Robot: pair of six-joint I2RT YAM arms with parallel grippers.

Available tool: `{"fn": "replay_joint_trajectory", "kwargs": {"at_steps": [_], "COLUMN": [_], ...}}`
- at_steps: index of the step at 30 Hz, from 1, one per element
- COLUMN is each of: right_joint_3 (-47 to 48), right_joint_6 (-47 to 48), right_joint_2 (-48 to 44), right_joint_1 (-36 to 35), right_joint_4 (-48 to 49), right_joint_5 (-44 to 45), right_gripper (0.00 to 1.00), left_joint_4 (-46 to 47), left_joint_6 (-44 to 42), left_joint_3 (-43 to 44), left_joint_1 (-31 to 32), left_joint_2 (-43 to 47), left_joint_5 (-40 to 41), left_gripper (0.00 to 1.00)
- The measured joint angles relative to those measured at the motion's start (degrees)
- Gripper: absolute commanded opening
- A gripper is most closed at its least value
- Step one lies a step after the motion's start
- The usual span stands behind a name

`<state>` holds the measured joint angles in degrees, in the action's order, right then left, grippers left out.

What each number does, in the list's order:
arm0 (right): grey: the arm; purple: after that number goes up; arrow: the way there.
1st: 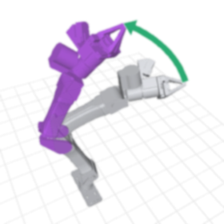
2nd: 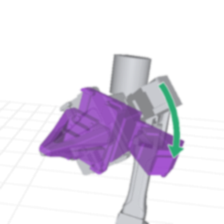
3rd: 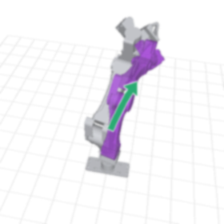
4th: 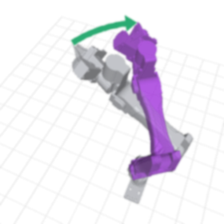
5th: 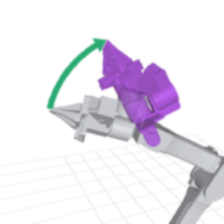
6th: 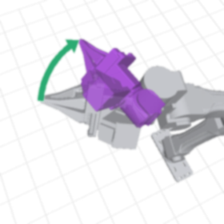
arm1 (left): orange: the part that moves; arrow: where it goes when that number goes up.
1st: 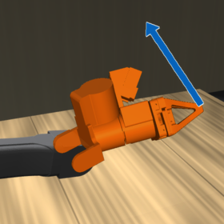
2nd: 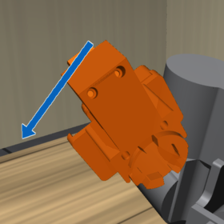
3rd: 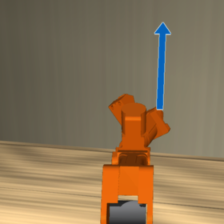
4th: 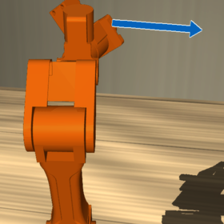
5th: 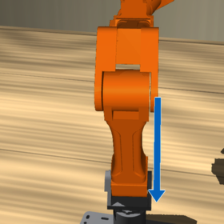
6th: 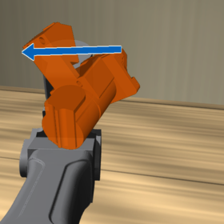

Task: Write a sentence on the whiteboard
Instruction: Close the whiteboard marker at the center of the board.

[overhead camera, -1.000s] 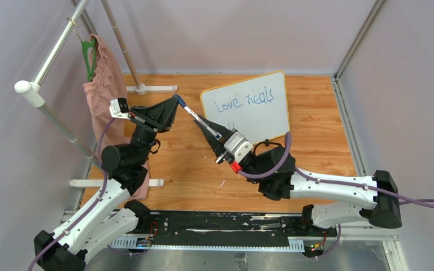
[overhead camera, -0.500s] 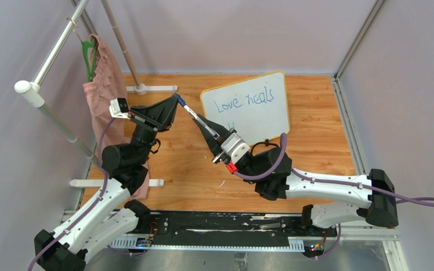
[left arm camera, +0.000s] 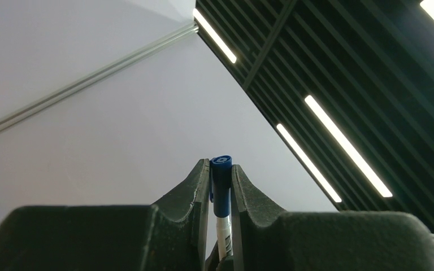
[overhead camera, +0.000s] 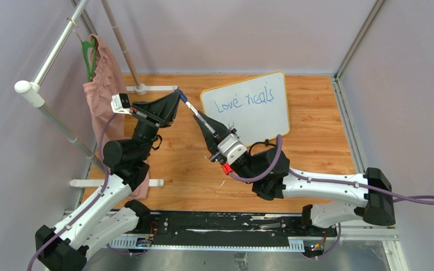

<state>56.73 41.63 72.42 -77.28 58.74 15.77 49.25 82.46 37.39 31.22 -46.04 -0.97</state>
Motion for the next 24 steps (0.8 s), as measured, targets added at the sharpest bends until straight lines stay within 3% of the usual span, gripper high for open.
{"fn": "replay_joint_trajectory", "kwargs": {"at_steps": [20,24], "right_joint_3": [2.0,2.0], "right_joint_6": [3.4,3.4], "right_joint_2": [2.2,2.1], "right_joint_1": [-0.2,-0.3], "right_joint_4": [2.7,2.7], "right_joint_5": [1.0,1.0], "right_gripper": [0.00,0.00], "left_joint_4": [1.6,1.4], "left_joint_6": [-1.0,-1.5], "left_joint_3": [1.4,1.4], "left_joint_1": [2.3,2.6], "left_joint_2": [-1.9,-1.2], "left_joint_5": [0.8,1.3], "left_gripper": [0.00,0.13]}}
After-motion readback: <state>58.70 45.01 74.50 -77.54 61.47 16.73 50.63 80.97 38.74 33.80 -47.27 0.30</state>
